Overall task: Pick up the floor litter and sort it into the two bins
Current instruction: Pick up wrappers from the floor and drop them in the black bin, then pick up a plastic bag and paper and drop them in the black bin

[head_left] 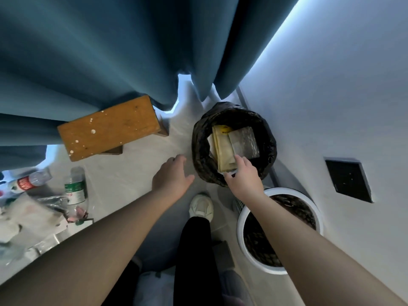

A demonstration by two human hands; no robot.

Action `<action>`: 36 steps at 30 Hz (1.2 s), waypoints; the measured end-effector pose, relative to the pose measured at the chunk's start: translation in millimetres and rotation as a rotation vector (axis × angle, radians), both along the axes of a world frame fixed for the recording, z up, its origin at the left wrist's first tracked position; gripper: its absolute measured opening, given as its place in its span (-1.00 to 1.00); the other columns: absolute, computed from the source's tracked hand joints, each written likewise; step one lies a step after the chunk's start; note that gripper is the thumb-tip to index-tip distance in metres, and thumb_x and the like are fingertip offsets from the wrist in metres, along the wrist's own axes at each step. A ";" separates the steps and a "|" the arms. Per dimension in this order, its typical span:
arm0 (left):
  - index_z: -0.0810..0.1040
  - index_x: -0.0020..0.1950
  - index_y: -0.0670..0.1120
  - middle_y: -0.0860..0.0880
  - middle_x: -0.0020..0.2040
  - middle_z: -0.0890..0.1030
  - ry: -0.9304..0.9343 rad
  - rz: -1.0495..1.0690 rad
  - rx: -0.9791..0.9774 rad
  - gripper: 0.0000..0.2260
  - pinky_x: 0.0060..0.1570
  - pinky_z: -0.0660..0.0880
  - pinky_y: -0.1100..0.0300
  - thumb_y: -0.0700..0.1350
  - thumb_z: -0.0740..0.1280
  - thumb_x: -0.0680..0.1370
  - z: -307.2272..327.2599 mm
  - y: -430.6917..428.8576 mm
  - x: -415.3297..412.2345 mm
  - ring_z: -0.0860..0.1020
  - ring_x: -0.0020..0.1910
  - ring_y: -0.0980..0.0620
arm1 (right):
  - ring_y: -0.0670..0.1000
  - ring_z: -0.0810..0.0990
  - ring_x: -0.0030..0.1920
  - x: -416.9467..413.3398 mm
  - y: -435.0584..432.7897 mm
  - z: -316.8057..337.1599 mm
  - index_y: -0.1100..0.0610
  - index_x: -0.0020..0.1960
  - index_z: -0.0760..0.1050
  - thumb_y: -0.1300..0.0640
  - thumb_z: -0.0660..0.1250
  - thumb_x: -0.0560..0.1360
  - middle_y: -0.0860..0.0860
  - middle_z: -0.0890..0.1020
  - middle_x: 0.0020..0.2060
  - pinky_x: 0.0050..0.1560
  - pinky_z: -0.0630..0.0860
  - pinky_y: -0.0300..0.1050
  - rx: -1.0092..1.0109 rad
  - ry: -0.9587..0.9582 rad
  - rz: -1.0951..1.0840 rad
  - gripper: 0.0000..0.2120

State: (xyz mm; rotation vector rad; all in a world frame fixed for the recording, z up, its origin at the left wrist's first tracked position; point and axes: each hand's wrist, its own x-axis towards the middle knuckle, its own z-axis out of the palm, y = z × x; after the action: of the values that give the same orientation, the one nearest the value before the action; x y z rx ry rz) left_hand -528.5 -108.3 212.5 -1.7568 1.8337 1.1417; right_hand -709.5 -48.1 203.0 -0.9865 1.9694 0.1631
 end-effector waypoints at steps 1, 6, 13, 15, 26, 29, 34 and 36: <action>0.34 0.35 -0.06 -0.06 0.28 0.45 -0.008 0.007 -0.003 -0.56 0.06 0.47 0.04 0.02 0.35 0.52 7.0 1.4 12.8 0.46 0.22 -0.07 | 0.12 0.15 0.49 8.4 -1.2 6.9 0.05 0.53 0.09 -0.03 0.24 0.58 0.05 0.16 0.52 0.34 0.30 0.12 -0.007 0.022 0.044 -0.40; 0.34 0.36 -0.05 -0.06 0.30 0.45 -0.041 0.107 -0.009 -0.54 0.10 0.46 0.01 0.03 0.35 0.51 29.8 11.5 91.2 0.45 0.25 -0.08 | 0.14 0.14 0.49 68.9 -8.7 30.0 0.00 0.54 0.06 -0.05 0.23 0.56 0.05 0.15 0.51 0.34 0.32 0.15 -0.029 0.088 0.255 -0.37; 0.33 0.37 -0.05 -0.07 0.30 0.45 -0.054 0.314 -0.005 -0.54 0.07 0.45 0.02 0.03 0.33 0.52 25.4 44.3 215.5 0.45 0.24 -0.10 | 0.11 -0.01 0.55 190.8 -19.2 38.2 -0.04 0.57 -0.07 -0.08 0.20 0.59 0.02 0.01 0.56 0.46 0.15 0.14 0.027 0.079 0.495 -0.33; 0.33 0.37 -0.04 -0.07 0.30 0.46 -0.070 0.397 0.005 -0.54 0.09 0.46 0.01 0.03 0.33 0.51 20.7 59.6 259.1 0.45 0.25 -0.10 | 0.12 0.00 0.55 237.6 -18.8 34.7 -0.04 0.57 -0.08 -0.09 0.19 0.59 0.02 0.00 0.56 0.46 0.14 0.15 0.028 0.074 0.590 -0.33; 0.02 0.53 -0.04 -0.10 0.55 0.02 -0.356 0.364 -0.013 -0.33 0.40 0.14 -0.09 0.23 0.19 0.54 -3.8 181.1 511.4 -0.01 0.52 -0.15 | 0.13 -0.05 0.55 509.5 21.8 7.2 -0.02 0.56 -0.09 -0.10 0.13 0.60 0.04 -0.06 0.56 0.46 0.09 0.18 -0.015 0.089 1.227 -0.36; -0.05 0.54 -0.04 -0.10 0.56 -0.06 -0.371 0.384 0.038 -0.30 0.43 0.06 -0.14 0.23 0.17 0.55 -16.0 206.1 559.2 -0.08 0.53 -0.16 | 0.14 -0.07 0.55 568.4 37.5 -6.5 -0.02 0.56 -0.12 -0.11 0.12 0.60 0.05 -0.07 0.56 0.47 0.07 0.20 0.006 0.075 1.328 -0.35; -0.10 0.55 -0.03 -0.10 0.57 -0.11 -0.372 0.470 0.133 -0.29 0.44 -0.01 -0.18 0.25 0.13 0.55 -55.8 234.5 608.1 -0.13 0.53 -0.16 | 0.14 -0.06 0.55 632.0 53.5 -46.0 -0.04 0.56 -0.13 -0.14 0.14 0.59 0.03 -0.07 0.57 0.46 0.07 0.22 0.018 0.074 1.442 -0.33; -0.10 0.56 -0.04 -0.11 0.57 -0.12 -0.370 0.499 0.161 -0.28 0.44 0.00 -0.19 0.26 0.12 0.55 -77.4 242.4 616.0 -0.13 0.53 -0.17 | 0.14 -0.07 0.55 642.5 55.4 -68.3 -0.04 0.56 -0.12 -0.14 0.15 0.58 0.04 -0.08 0.57 0.45 0.07 0.22 0.050 0.093 1.489 -0.32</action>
State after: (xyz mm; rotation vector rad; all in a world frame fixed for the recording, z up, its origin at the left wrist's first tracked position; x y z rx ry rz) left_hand 87.4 134.0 135.1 -2.2138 1.0920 1.0005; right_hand -67.0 7.3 134.7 -2.2178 0.8992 1.0512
